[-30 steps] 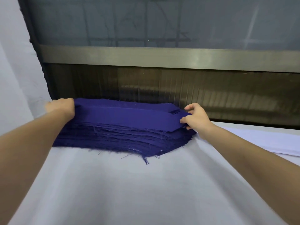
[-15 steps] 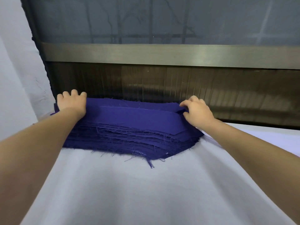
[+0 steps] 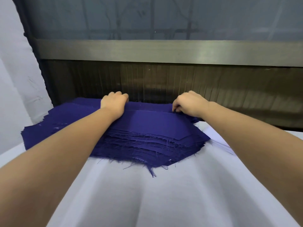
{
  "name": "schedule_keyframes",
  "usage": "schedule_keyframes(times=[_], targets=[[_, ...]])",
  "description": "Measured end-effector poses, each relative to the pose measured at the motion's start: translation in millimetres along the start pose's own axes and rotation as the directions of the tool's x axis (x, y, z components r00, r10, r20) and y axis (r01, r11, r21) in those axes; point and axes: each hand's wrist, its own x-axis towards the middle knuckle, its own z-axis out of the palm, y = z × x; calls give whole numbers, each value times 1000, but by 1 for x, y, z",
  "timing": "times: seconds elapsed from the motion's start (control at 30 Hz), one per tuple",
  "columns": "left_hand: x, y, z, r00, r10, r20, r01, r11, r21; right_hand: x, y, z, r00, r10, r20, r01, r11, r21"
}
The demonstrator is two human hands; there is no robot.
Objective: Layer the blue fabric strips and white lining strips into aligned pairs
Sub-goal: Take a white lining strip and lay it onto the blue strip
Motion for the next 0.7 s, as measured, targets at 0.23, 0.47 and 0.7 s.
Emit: schedule_keyframes(times=[0.23,0.47,0.7], targets=[[9,20,2,993,117,-34,-122,952,-282,4,6,4,974,202,-100,-146,904,403],[6,40,-5,964,264,-35,-259,899,-353,10,-1,-1,918,317,-240,-162,849,502],[2,48,-8,964,182,-193,-198,978,-69,4,-10,-7,821,400,-408,-177,857,484]])
